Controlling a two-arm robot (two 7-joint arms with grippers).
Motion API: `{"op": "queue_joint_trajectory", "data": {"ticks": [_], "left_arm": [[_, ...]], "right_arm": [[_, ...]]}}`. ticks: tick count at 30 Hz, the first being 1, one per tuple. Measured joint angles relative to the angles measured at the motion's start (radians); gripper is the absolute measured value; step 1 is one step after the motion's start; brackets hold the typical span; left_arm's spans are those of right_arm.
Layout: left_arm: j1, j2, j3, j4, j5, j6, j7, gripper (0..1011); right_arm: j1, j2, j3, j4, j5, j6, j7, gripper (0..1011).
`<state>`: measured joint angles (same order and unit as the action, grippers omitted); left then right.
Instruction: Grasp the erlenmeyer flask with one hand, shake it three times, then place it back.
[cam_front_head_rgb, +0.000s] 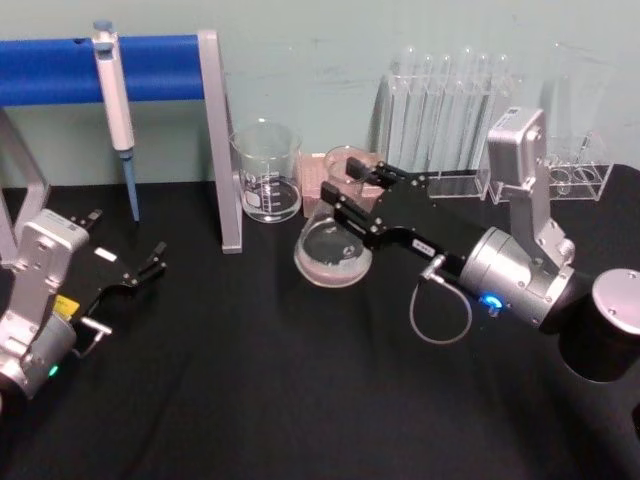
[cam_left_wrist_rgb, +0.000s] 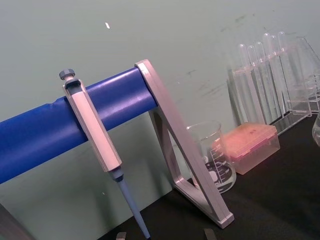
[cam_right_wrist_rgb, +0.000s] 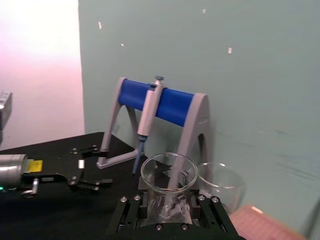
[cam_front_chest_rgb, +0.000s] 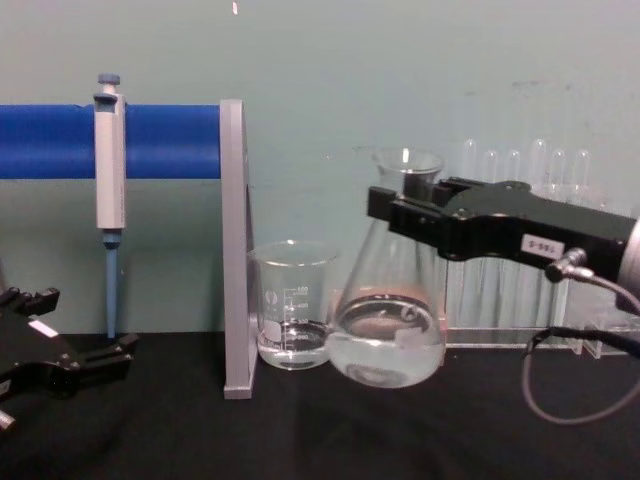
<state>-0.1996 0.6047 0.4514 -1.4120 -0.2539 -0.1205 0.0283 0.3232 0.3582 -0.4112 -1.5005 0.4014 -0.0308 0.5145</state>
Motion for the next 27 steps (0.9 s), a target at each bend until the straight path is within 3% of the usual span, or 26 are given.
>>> {"op": "queue_joint_trajectory", "data": {"ticks": [10,27], "left_arm": [[0.0,0.0,0.0,0.0,0.0,0.0,0.0,1001],[0.0,0.0,0.0,0.0,0.0,0.0,0.0,1001]], "right_arm": [[0.014,0.003,-0.038,-0.002,0.007,0.0,0.006,456],[0.039,0.016,-0.058,0.024,0.022,-0.001,0.018,456]]}}
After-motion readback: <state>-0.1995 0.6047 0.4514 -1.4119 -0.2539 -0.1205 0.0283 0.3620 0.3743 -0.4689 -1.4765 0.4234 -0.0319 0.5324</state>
